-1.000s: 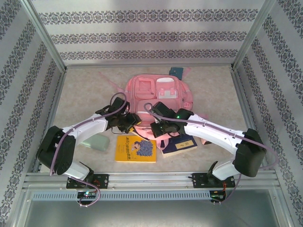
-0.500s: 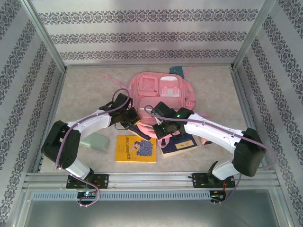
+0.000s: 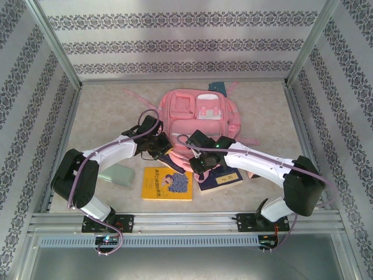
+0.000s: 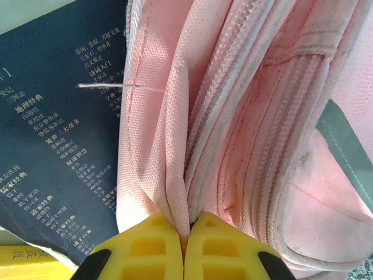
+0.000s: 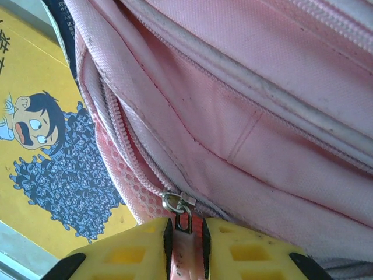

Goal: Pack the student bag

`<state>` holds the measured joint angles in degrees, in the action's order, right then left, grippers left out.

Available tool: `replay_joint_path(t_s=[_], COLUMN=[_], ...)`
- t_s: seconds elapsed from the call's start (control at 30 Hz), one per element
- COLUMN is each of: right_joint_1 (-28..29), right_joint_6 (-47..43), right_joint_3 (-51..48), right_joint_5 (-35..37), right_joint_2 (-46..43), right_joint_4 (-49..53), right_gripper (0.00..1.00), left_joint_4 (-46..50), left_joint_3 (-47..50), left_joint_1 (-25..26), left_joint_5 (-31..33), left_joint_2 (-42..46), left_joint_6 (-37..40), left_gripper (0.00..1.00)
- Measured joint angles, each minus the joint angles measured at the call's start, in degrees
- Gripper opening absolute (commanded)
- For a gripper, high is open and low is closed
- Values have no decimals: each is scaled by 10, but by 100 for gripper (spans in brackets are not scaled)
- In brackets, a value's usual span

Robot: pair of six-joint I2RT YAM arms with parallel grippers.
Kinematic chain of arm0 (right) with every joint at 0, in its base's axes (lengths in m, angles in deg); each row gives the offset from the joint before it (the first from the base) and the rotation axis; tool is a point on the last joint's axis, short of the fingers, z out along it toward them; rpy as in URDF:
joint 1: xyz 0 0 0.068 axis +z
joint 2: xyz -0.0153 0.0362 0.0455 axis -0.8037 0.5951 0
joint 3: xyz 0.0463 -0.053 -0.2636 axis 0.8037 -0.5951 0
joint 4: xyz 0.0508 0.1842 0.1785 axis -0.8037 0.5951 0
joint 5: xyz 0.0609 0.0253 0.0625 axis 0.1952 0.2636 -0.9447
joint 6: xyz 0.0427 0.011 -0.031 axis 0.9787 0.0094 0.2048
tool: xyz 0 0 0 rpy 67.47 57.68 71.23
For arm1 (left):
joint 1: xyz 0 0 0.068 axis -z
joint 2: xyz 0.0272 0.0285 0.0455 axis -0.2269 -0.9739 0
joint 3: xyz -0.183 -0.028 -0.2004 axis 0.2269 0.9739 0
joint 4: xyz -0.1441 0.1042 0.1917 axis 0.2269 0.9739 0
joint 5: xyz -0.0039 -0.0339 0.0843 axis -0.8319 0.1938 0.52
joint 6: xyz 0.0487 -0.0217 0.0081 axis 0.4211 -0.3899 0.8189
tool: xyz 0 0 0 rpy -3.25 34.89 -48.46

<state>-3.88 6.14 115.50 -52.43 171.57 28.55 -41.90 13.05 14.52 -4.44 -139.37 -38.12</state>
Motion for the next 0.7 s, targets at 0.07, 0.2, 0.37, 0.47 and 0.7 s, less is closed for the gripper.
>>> replay_joint_path(t_s=[0.07, 0.2, 0.37, 0.47, 0.7], right_joint_1=[0, 0, 0, -3, -30], right_joint_6=[2, 7, 8, 3, -21], right_joint_3=[-7, -15, -18, -19, -21], right_joint_5=[1, 1, 2, 2, 2], right_joint_2=[-10, -24, -33, -40, -62], right_joint_4=[-2, -4, -4, 0, 16], right_gripper=[12, 0, 0, 0, 0], left_joint_4=[1, 2, 12, 20, 48], left_joint_3=[0, 0, -7, -10, -20], left_joint_1=[0, 0, 0, -5, -40], left_joint_5=[0, 2, 3, 2, 2], left_joint_2=[3, 5, 5, 10, 42], left_joint_6=[0, 0, 3, 9, 27], left_gripper=[0, 0, 0, 0, 0])
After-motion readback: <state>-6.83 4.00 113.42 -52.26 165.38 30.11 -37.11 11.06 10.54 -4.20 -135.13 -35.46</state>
